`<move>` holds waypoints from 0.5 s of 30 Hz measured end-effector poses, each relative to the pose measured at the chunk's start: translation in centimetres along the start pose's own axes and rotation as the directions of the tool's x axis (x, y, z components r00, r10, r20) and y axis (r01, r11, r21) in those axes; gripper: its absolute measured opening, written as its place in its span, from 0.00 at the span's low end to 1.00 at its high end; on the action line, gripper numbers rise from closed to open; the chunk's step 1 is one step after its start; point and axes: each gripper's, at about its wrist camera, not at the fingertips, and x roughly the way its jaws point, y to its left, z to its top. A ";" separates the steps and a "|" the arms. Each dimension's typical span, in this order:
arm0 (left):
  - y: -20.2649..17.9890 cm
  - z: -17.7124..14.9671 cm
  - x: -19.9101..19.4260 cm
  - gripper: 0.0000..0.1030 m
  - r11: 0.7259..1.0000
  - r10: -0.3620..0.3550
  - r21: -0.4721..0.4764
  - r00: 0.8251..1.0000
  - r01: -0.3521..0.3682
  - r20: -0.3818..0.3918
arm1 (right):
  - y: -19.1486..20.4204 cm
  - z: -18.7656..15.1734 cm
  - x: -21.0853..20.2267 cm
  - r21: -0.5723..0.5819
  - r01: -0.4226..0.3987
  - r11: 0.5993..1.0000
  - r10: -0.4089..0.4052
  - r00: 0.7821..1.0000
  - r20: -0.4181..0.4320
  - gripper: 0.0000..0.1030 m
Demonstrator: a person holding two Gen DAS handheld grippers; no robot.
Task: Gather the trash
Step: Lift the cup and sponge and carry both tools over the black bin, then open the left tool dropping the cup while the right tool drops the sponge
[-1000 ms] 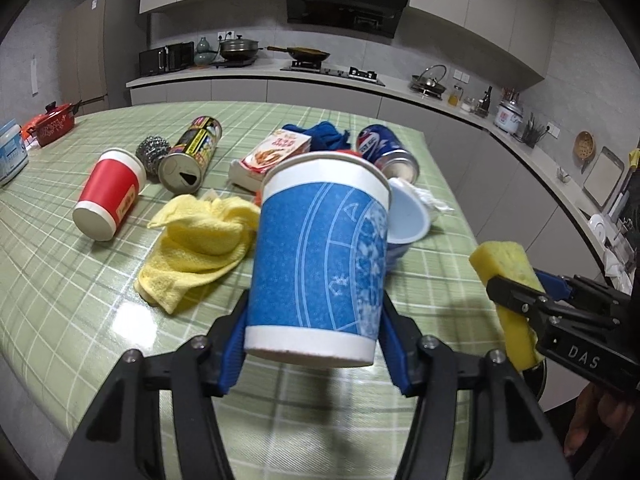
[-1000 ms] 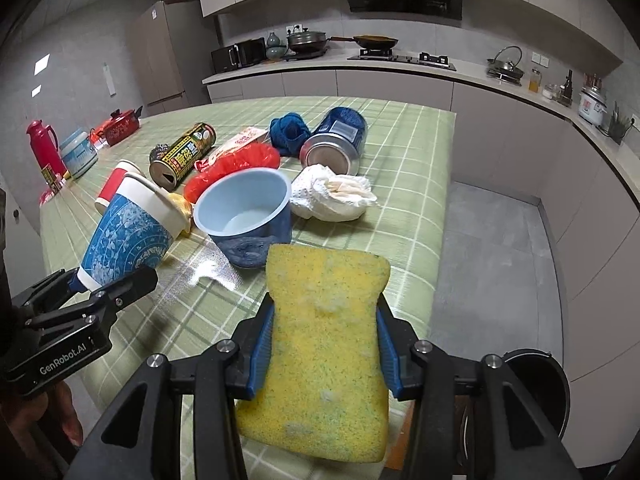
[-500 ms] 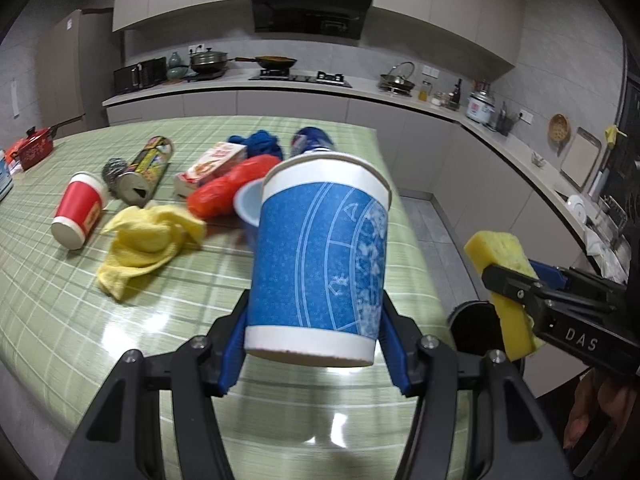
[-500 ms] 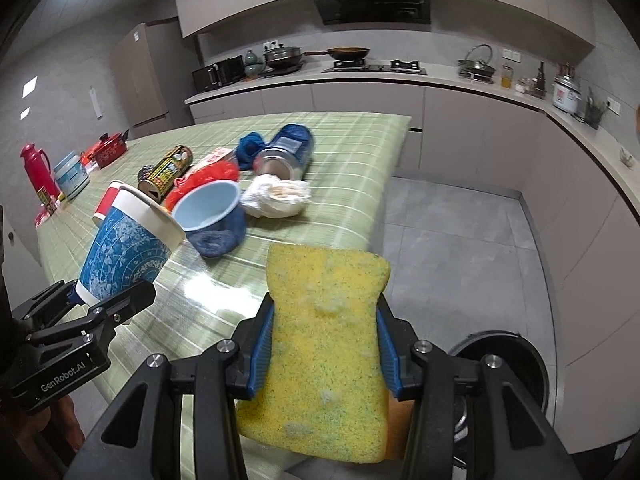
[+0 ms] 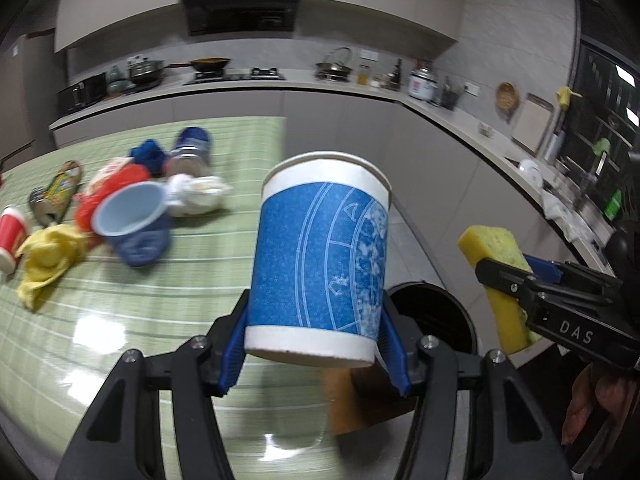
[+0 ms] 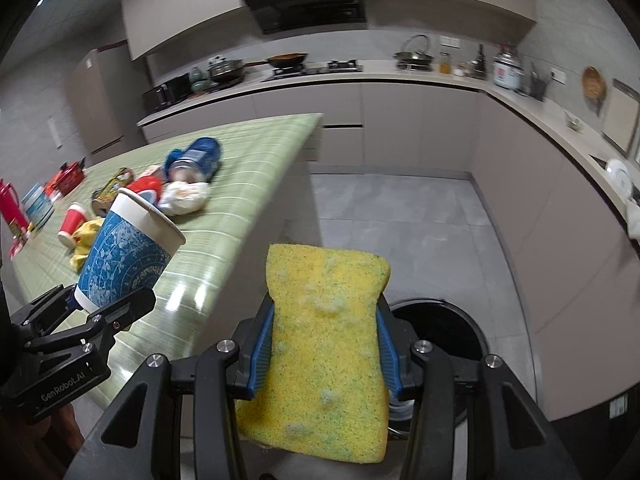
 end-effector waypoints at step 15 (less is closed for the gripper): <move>-8.8 -2.1 4.8 0.57 0.990 -0.101 0.087 0.989 0.111 -0.107 | -11.0 -3.3 0.9 0.108 0.106 0.988 -0.099 0.992 -0.073 0.46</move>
